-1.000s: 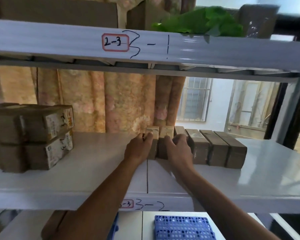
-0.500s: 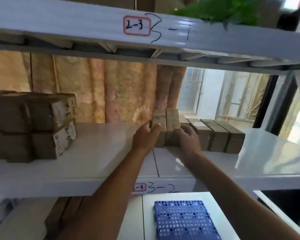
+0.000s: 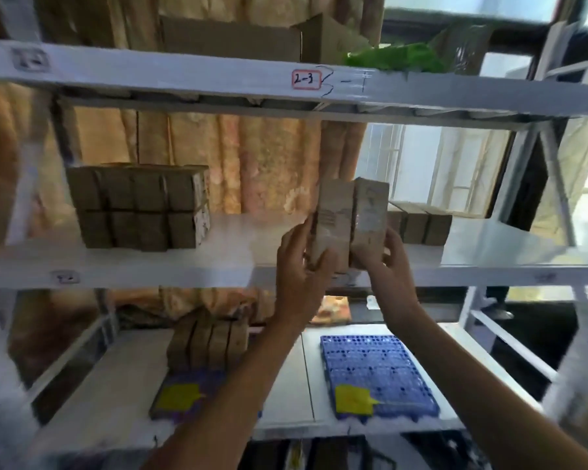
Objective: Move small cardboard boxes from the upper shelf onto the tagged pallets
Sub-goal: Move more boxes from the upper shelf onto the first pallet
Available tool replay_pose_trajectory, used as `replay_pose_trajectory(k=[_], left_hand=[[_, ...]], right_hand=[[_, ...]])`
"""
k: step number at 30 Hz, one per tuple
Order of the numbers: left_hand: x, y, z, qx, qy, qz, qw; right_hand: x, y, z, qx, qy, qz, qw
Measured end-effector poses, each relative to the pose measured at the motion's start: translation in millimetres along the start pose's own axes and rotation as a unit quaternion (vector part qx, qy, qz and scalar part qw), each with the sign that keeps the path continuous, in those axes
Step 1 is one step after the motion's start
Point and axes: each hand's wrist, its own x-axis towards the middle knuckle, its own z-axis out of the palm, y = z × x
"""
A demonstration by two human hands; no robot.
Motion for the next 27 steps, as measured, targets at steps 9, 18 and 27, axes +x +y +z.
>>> replay_pose_trajectory(k=[9, 18, 27], left_hand=[[-175.9, 14.0, -65.4, -0.005, -0.006, -0.148, 0.989], [-258.3, -24.9, -145.2, 0.009, 0.008, -0.328, 0.945], [-248.0, -137.6, -221.7, 0.003, 0.045, -0.465, 0.884]], right_hand=[[-174.8, 35.5, 12.5, -0.036, -0.015, 0.075, 0.996], [-245.0, 123.5, 67.7, -0.026, -0.065, 0.242, 0.968], [-222.5, 228.5, 162.8, -0.078, -0.068, 0.329, 0.939]])
